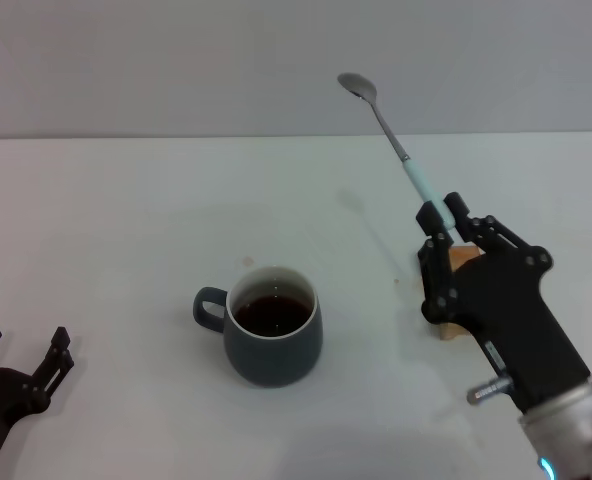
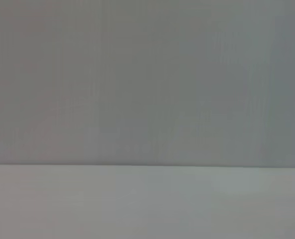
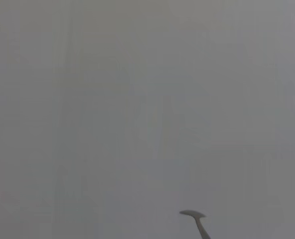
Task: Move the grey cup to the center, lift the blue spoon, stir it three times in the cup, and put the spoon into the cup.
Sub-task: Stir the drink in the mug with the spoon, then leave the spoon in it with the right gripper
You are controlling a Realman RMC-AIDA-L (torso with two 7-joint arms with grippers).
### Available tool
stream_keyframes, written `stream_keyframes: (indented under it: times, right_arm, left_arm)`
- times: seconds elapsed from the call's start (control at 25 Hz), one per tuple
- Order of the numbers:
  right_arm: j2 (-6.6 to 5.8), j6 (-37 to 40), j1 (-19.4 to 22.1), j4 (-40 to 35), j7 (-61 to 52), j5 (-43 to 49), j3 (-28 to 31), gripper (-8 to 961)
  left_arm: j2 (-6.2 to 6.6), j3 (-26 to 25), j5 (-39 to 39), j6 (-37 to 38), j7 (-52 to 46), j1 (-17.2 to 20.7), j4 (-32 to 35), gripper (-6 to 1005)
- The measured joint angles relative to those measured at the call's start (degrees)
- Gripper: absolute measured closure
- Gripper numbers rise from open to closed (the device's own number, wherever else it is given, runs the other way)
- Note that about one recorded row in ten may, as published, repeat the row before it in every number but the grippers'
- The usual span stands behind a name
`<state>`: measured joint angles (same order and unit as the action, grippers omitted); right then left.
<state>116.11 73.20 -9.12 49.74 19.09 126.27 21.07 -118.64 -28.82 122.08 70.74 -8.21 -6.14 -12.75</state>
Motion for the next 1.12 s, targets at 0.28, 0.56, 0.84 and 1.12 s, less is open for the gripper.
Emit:
stream_keyframes:
  times: [0.28,0.56,0.84,1.12]
  right_arm:
    - [-8.41,-30.4,3.4,23.4,0.2,-1.5,10.0,787]
    - [-7.30,-77.7,7.7,42.8,0.3,3.7,30.7,787]
    - [2.62,-109.0,10.5,55.3,-0.1,20.8,43.2,788]
    - [2.78,-123.6,7.7,65.9,-6.0,28.8,45.5,787]
  left_arm:
    - [-0.01,0.0,0.0,-0.5,0.0,-0.1,-0.1,135]
    - [-0.01,0.0,0.0,-0.6,0.0,-0.2,-0.1,136]
    - [0.06,0.0,-0.1,-0.6,0.0,-0.7,0.0,135]
    - [0.08,0.0,-0.1,-0.7,-0.1,-0.9,0.0,135]
